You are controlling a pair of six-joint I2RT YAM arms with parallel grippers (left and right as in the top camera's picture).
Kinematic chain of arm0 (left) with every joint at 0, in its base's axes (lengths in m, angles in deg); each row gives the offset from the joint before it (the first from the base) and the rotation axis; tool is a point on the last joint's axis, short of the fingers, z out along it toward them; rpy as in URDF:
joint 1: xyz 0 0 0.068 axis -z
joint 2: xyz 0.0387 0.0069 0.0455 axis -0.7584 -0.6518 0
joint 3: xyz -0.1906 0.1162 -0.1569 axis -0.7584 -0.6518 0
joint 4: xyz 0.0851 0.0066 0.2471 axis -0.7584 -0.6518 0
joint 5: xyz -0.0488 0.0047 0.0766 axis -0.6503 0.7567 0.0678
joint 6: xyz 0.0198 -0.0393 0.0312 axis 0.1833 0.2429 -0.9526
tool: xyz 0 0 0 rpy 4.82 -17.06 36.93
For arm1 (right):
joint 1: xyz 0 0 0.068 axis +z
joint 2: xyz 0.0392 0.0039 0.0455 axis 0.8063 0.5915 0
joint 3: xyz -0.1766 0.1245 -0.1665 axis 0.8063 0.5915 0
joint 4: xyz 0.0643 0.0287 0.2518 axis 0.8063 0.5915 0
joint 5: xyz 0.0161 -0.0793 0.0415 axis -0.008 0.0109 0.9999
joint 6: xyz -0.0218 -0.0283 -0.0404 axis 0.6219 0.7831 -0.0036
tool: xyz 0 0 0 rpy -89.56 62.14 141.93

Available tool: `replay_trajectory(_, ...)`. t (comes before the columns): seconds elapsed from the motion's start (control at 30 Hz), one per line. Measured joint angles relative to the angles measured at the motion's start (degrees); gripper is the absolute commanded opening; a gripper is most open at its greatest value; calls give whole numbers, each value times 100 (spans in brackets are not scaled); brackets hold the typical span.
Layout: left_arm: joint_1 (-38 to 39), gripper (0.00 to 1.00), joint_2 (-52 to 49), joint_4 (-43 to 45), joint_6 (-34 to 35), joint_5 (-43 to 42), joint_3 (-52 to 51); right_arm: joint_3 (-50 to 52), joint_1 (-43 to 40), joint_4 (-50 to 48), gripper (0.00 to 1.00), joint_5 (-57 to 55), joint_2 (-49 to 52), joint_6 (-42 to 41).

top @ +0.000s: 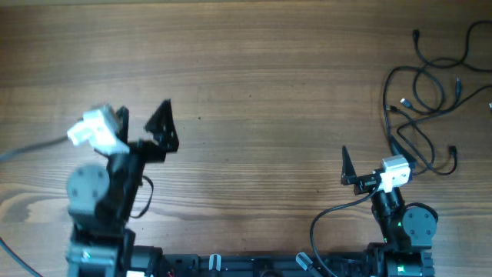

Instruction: Untangle cables

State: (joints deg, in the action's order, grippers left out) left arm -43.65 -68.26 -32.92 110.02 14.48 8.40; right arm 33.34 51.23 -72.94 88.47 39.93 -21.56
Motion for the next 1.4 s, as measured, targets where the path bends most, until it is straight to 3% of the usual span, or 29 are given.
replay_trajectory(0.23,-72,100,1840,1005,-140,149,-2081,0,0,0,100,-13,0,0)
replay_trajectory(0.43,-164,100,2614,1259,-146,258,-3016,0,0,-2,100,-13,0,0)
replay_trajectory(0.8,-232,100,3069,1016,-168,302,-3554,0,0,-2,100,-13,0,0)
replay_trajectory(1.4,-232,100,3099,721,-184,302,-3587,0,0,-2,100,-13,0,0)
